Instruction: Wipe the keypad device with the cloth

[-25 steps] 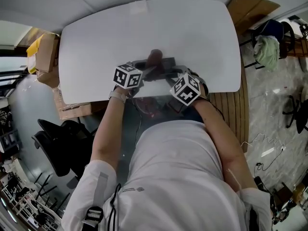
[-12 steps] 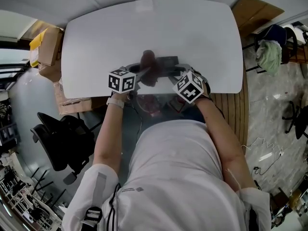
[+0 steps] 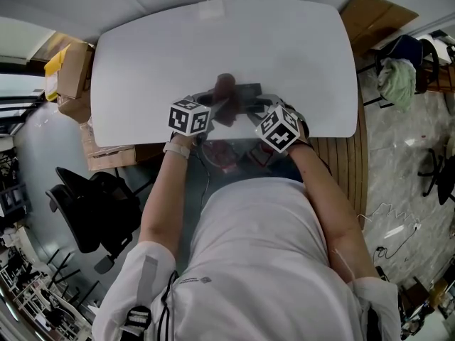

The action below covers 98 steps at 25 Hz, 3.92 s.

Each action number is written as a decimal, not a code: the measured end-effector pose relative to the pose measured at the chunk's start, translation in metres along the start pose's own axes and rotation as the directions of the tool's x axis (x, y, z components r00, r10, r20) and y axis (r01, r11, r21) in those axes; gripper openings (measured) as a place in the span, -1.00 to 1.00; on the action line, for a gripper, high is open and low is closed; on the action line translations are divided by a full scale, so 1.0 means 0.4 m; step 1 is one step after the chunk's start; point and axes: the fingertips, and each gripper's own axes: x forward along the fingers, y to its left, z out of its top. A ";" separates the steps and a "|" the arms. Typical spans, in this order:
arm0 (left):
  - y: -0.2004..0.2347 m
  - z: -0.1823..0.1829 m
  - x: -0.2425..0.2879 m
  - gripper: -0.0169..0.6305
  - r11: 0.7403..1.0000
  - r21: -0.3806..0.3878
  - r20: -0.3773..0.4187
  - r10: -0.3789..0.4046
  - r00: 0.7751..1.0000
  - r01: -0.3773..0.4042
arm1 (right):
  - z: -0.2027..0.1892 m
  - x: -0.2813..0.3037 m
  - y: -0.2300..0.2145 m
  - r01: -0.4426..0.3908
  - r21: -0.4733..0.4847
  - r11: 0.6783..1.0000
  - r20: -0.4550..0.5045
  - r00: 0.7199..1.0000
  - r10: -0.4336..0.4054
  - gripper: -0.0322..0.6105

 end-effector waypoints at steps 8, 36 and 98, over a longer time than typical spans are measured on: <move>-0.030 0.012 0.042 -0.65 0.996 0.073 -0.063 -0.039 0.997 0.044 | 0.004 0.002 0.002 -0.005 -0.002 1.000 -0.003 1.000 0.005 -0.37; 0.041 0.037 0.141 -0.65 0.993 0.098 -0.221 -0.048 0.974 0.071 | 0.007 0.003 -0.003 -0.045 0.061 0.997 -0.027 0.999 0.047 -0.37; 0.047 0.043 0.228 -0.65 0.975 0.205 -0.396 0.005 0.918 0.083 | 0.007 0.013 -0.001 -0.094 0.057 0.994 -0.008 0.996 0.094 -0.38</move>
